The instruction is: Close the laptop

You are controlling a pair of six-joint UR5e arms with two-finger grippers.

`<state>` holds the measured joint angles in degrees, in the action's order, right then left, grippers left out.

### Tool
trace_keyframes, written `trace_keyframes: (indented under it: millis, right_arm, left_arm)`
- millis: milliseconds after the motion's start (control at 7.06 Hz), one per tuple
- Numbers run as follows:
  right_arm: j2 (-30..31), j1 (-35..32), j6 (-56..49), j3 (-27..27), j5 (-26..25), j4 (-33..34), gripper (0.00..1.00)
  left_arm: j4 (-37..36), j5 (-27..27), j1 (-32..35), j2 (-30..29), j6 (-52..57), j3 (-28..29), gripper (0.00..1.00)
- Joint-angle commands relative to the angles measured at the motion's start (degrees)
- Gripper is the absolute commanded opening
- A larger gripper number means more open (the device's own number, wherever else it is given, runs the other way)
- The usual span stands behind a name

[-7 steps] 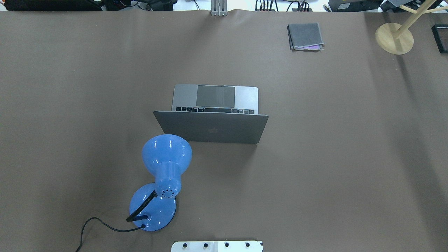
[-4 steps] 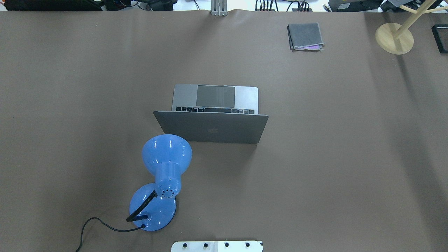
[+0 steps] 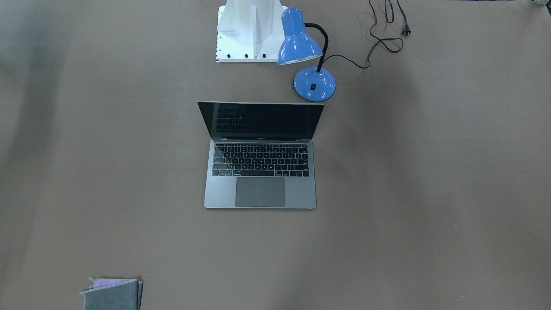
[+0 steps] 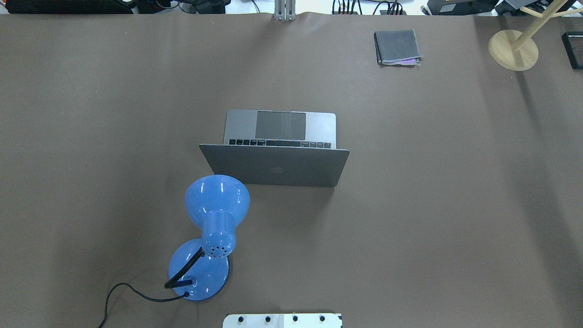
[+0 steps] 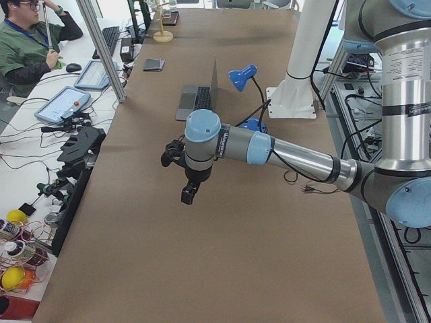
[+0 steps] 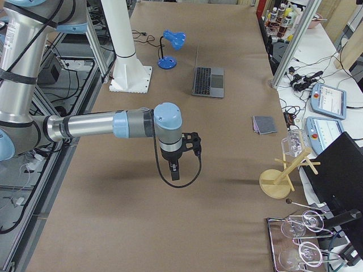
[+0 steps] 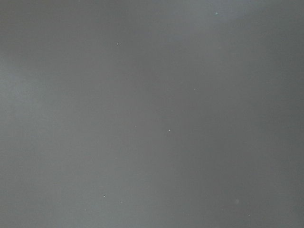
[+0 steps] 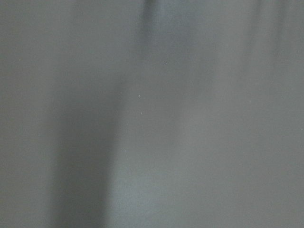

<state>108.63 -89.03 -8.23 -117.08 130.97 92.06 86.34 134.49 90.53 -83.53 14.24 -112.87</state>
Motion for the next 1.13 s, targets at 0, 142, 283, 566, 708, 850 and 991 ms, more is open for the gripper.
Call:
trace_keyframes:
  millis: [0, 142, 283, 566, 708, 850, 991]
  right_arm:
    - [-0.1, 0.0, 0.6, -0.2, 0.0, -4.2, 1.0]
    - [-0.6, 0.0, 0.9, -0.3, -0.1, -4.2, 1.0]
    - [-1.0, 0.0, 1.1, -0.3, -0.1, -4.2, 1.0]
    - [-2.0, 0.0, 1.2, -0.4, -0.1, -4.3, 1.0]
    - [-2.0, 0.0, 1.7, -0.6, 0.0, -4.3, 1.0]
    - [-2.0, 0.0, 3.1, -1.4, 0.0, -4.3, 1.0]
    - [-2.0, 0.0, 3.6, -1.8, 0.0, -4.3, 1.0]
  left_arm:
    - [3.8, 0.0, -0.1, -0.3, -0.3, 0.5, 0.98]
    - [4.8, 0.1, -0.1, -1.3, -0.3, 0.6, 0.98]
    - [8.5, 0.0, -0.1, -2.2, -0.2, 0.9, 0.98]
    - [16.9, 0.1, -0.1, -4.2, -2.4, 6.2, 0.98]
    - [19.5, 0.1, -0.1, -3.8, -2.4, 6.6, 0.98]
    - [21.1, 0.1, -0.1, -3.7, -2.5, 7.0, 0.98]
    - [21.2, 0.1, -0.1, -3.7, -2.4, 6.7, 0.98]
